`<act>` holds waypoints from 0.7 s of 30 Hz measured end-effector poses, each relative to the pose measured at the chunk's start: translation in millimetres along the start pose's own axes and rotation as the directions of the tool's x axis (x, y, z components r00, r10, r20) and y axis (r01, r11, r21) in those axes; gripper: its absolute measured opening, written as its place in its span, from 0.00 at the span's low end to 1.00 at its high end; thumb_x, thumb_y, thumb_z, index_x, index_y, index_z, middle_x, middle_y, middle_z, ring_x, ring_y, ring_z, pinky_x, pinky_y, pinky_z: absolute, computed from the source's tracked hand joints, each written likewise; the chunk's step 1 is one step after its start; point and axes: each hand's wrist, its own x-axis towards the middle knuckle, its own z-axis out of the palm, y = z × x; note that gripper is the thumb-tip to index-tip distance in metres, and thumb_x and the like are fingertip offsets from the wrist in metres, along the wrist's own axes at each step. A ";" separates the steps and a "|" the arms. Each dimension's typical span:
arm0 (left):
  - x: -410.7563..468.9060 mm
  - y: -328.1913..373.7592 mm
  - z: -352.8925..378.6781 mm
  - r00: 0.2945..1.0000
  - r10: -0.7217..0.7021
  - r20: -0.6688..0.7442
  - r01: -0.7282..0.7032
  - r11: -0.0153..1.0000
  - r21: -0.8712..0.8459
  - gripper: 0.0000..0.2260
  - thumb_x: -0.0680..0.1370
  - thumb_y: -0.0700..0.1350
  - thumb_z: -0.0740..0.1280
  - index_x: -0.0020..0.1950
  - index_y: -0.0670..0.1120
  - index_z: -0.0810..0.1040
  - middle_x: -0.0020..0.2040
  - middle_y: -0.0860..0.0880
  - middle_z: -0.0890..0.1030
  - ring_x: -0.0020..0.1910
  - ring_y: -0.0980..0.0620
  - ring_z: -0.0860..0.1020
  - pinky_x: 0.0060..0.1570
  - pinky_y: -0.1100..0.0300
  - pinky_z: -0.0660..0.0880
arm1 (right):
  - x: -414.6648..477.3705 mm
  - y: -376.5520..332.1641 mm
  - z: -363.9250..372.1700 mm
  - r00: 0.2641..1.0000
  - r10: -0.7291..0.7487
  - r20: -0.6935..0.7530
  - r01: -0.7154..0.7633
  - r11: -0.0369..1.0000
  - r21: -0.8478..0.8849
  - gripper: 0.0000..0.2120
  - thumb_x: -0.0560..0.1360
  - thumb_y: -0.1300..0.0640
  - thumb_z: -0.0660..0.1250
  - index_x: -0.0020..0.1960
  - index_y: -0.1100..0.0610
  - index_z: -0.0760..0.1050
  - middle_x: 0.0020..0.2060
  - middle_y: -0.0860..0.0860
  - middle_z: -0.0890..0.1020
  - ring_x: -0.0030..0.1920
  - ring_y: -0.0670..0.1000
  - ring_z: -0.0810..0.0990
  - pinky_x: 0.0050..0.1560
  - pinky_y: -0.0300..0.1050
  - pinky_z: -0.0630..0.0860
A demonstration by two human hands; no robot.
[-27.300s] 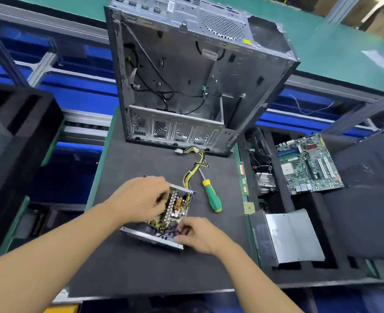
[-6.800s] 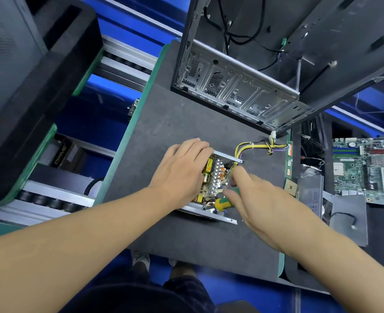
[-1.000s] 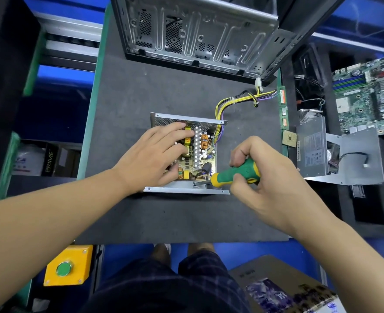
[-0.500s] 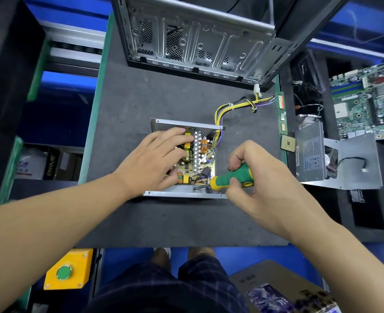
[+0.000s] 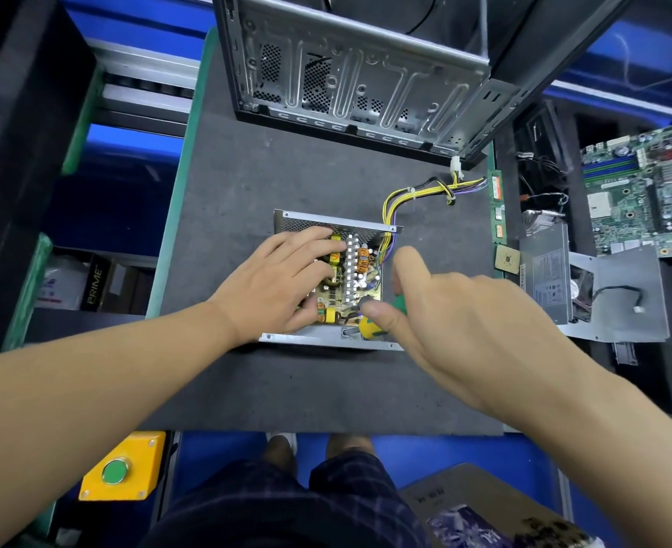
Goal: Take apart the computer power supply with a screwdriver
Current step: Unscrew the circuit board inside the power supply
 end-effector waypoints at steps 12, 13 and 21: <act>-1.8 0.2 -0.2 1.000 0.000 0.007 0.000 0.998 0.065 0.10 0.73 0.43 0.63 0.52 0.41 0.77 0.72 0.44 0.73 0.75 0.42 0.65 0.69 0.48 0.66 | 0.1 5.0 -12.5 0.975 0.020 0.220 -0.069 0.973 0.221 0.17 0.76 0.33 0.44 0.52 0.46 0.57 0.46 0.48 0.73 0.41 0.54 0.77 0.45 0.55 0.75; -2.0 -0.2 0.3 1.000 0.002 0.004 -0.002 0.998 0.067 0.10 0.74 0.43 0.63 0.52 0.41 0.77 0.72 0.44 0.73 0.75 0.42 0.65 0.70 0.48 0.65 | 1.1 4.2 -12.5 0.978 0.042 0.203 -0.076 0.984 0.163 0.20 0.75 0.32 0.41 0.49 0.48 0.55 0.41 0.48 0.74 0.38 0.55 0.76 0.42 0.55 0.75; -2.5 -1.6 4.7 1.000 -0.001 -0.010 0.001 0.997 0.076 0.11 0.74 0.44 0.61 0.53 0.42 0.76 0.72 0.45 0.72 0.75 0.43 0.64 0.71 0.49 0.64 | 1.7 5.3 -14.5 0.917 -0.199 0.346 0.080 0.941 0.329 0.09 0.79 0.54 0.59 0.50 0.42 0.59 0.48 0.43 0.61 0.43 0.36 0.68 0.40 0.36 0.65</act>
